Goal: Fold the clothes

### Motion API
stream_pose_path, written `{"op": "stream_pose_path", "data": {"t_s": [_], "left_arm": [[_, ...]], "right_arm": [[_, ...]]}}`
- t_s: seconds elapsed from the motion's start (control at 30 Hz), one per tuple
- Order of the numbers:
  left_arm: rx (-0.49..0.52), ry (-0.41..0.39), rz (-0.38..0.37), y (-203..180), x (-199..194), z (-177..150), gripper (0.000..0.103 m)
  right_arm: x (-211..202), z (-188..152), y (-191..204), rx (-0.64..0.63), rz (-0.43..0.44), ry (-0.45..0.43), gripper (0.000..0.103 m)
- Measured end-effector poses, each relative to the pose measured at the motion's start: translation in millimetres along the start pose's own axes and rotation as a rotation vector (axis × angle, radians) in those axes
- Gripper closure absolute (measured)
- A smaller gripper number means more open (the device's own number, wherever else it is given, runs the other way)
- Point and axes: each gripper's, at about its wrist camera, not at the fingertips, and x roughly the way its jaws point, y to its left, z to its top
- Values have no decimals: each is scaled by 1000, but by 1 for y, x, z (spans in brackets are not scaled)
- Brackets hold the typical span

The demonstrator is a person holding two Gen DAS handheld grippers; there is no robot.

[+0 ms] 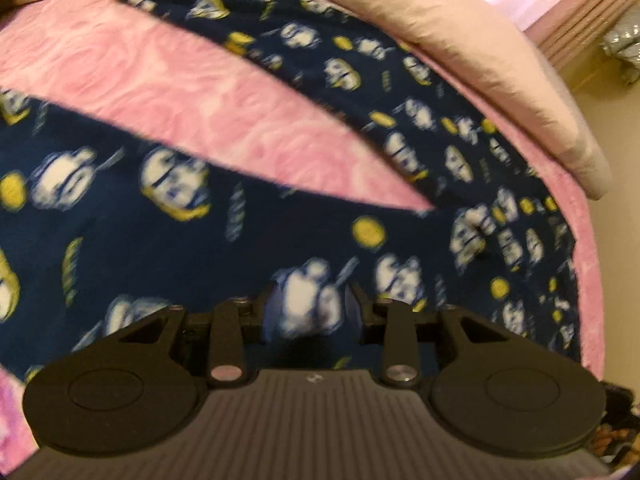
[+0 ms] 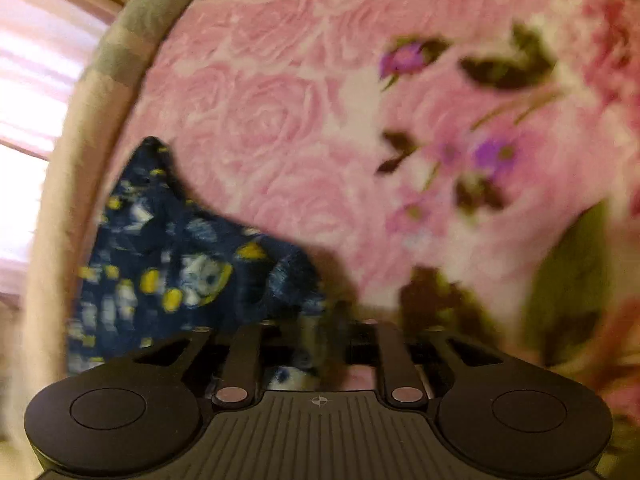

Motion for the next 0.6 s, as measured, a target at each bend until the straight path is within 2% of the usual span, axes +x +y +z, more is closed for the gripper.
{"op": "stream_pose_path", "data": {"t_s": [0.03,0.07,0.1,0.17,0.2,0.27,0.43,0.6], "left_arm": [[-1,1,11,4,-3,-4,73],[-5,2,20,7,-5,-8,72],[-13,3,30,11,-7,-11,72],[-32,1,42,17,-9,-16,72],[-41,-1,48,20,-10,-19,72],[-56,-4,57,26,-11,-23,72],[-74,-24,74,43,-21,-27,72],[-147,-71,155,89,-34,-21,71]], "right_arm": [[-6,1,6,-35,-73,-20,57],[-13,-1,15,-80,-158,-46,36],[-17,-6,25,-149,-240,-80,30],[-27,-17,46,-292,-401,-148,30],[-31,-26,61,-373,-439,-205,30],[-38,-44,89,-524,-454,-319,30],[-40,-55,106,-616,-390,-373,31],[-22,-55,86,-519,-377,-250,31]]}}
